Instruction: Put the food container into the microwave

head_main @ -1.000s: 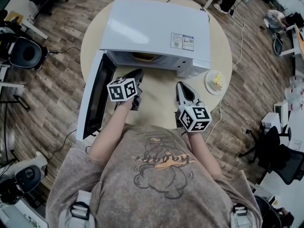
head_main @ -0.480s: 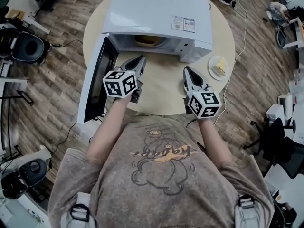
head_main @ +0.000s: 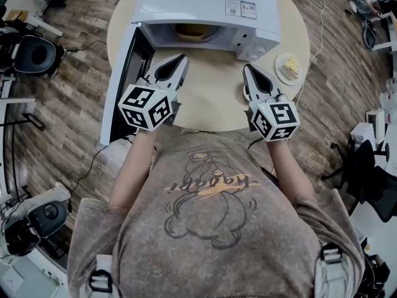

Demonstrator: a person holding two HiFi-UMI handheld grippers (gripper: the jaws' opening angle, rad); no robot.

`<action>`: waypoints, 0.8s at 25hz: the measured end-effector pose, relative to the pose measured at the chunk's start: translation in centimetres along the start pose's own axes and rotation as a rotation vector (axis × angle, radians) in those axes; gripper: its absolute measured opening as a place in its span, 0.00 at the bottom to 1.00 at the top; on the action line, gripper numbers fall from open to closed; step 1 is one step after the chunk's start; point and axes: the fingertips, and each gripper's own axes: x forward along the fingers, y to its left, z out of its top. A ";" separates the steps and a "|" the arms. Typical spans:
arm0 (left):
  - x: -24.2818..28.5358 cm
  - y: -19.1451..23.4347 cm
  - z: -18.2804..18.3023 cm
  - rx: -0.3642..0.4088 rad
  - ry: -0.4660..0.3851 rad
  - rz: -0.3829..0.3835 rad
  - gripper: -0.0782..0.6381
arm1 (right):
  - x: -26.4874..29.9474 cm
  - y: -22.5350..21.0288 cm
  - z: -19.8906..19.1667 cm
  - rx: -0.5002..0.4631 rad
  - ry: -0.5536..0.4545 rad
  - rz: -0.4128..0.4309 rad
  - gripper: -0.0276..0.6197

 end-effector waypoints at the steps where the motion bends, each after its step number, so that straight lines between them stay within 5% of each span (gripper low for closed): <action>1: -0.2 -0.5 0.3 0.031 -0.007 -0.008 0.16 | -0.3 0.1 0.4 -0.013 -0.010 -0.001 0.04; 9: -1.6 -2.4 3.0 0.186 -0.136 -0.025 0.15 | -1.9 0.4 3.7 -0.076 -0.146 -0.056 0.04; 20: -4.4 2.4 2.1 0.180 -0.205 0.106 0.15 | -2.7 -0.3 2.9 -0.079 -0.190 -0.096 0.04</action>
